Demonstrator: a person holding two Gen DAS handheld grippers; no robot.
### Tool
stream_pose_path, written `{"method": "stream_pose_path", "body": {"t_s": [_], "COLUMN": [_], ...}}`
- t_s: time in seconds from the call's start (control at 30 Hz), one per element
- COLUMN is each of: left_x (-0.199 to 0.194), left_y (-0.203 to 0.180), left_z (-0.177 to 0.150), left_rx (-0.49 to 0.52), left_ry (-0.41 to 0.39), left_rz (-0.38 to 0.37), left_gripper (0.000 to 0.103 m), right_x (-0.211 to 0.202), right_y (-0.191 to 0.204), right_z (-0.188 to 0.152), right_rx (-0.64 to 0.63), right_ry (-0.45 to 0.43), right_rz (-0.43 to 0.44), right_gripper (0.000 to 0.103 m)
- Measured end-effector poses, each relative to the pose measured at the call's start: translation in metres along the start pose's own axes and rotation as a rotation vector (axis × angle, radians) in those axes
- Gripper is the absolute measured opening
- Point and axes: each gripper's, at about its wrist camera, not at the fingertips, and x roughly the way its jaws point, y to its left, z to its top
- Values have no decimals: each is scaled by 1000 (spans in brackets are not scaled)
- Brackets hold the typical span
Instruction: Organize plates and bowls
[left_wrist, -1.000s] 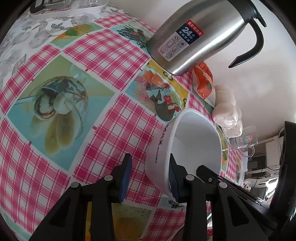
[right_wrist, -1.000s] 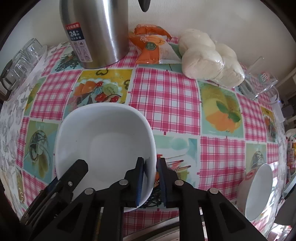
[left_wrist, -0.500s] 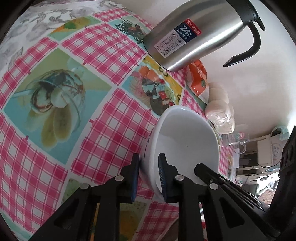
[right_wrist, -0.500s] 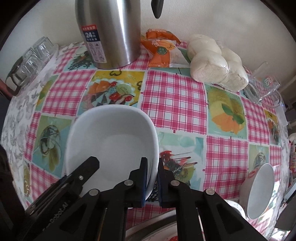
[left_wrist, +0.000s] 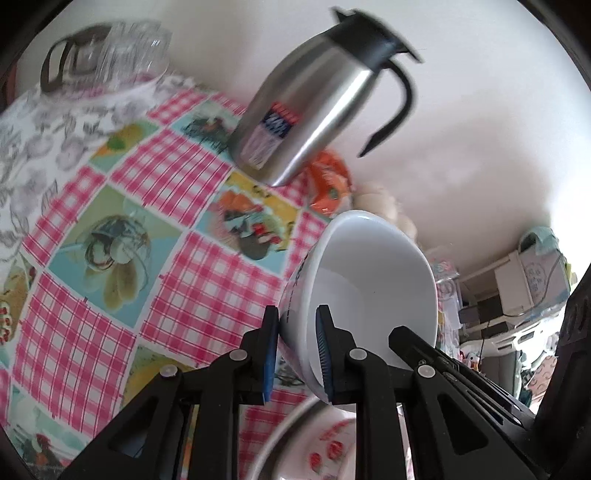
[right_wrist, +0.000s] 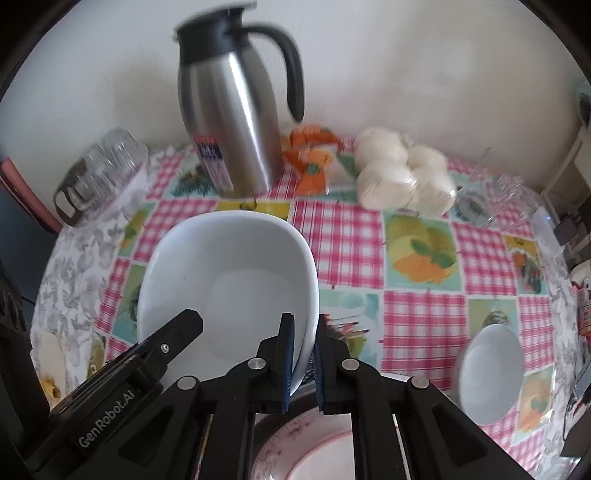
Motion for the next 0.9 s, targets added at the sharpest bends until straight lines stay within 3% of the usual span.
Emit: {"method": "stream_pose_path", "body": {"t_s": [0.13, 0.4, 0.63, 0.9], "left_x": [-21, -56, -73, -74], "left_y": [-33, -83, -108, -124], "left_z": [-10, -28, -47, -69], "left_rx": [95, 223, 292, 344], "left_ry": [-43, -108, -132, -119], "left_rz": [27, 9, 19, 62], "left_gripper": [21, 21, 21, 21], "right_x": [-31, -90, -115, -122], "right_y": [-14, -49, -72, -88], "right_z": [-8, -28, -48, -75], "right_rx": [23, 94, 154, 207], "right_ry": [-72, -230, -302, -318], "right_rz": [17, 33, 76, 115], "right_gripper": [11, 11, 12, 14]}}
